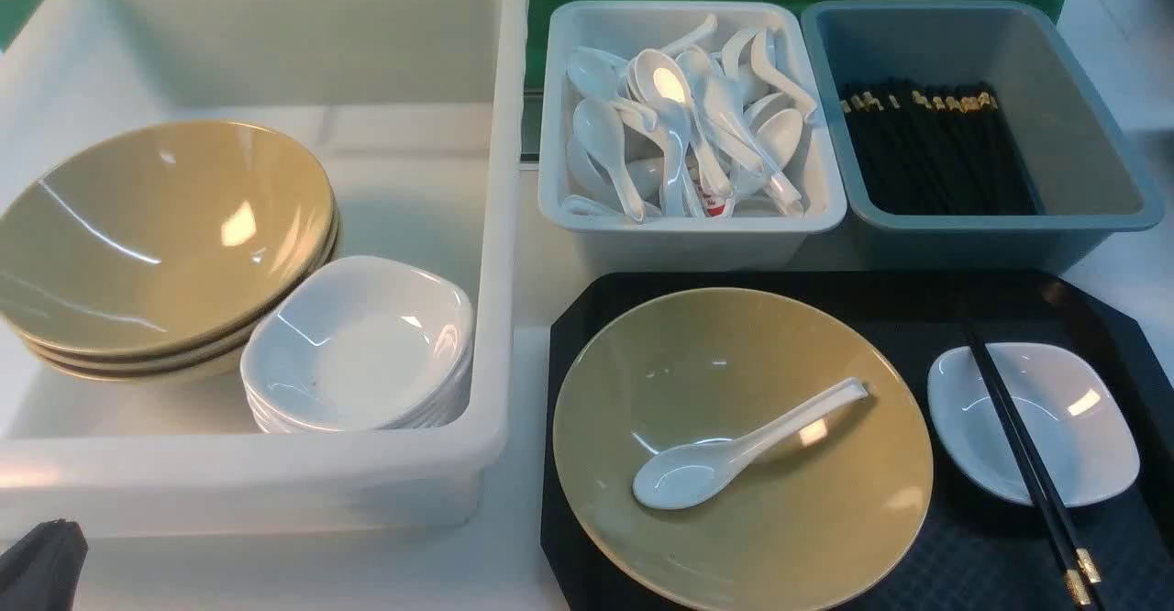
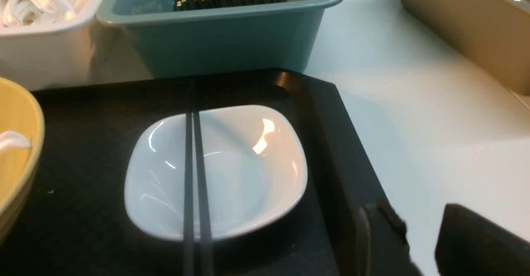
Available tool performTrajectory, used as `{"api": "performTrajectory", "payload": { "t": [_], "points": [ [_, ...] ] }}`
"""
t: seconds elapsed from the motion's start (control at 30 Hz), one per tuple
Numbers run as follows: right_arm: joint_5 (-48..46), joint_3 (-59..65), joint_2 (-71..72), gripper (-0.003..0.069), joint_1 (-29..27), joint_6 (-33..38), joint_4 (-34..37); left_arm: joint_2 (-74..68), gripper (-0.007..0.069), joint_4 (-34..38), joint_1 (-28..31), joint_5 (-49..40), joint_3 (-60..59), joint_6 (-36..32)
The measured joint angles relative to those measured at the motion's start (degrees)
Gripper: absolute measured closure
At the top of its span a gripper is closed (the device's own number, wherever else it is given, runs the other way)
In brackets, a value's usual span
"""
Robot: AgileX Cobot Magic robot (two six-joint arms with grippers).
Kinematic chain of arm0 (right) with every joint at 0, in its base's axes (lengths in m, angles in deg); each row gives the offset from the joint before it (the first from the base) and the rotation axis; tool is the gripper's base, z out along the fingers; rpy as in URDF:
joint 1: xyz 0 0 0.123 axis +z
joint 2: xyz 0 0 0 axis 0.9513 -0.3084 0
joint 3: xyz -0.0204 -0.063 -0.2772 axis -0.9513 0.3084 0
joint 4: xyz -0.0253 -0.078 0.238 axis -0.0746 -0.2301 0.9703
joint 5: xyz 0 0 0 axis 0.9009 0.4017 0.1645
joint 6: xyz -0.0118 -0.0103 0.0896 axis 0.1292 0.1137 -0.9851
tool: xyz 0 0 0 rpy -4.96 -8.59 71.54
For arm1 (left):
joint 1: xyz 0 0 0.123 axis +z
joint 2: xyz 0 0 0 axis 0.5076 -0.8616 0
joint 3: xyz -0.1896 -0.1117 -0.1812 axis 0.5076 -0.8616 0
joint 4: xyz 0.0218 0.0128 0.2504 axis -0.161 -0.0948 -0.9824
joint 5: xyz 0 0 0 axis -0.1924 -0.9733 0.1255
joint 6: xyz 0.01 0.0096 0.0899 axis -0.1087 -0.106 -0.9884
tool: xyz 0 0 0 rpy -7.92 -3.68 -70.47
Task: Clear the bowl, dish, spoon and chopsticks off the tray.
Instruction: Use the right arm to grab the chopsticks
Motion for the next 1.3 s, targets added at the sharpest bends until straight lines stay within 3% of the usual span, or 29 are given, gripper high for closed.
{"api": "performTrajectory", "payload": {
  "t": [1.3],
  "points": [
    [0.0, 0.0, 0.0, 0.0421, 0.0, 0.0, 0.0, 0.0, 0.0636, -2.4, 0.0, 0.0, 0.0, 0.0]
  ]
}}
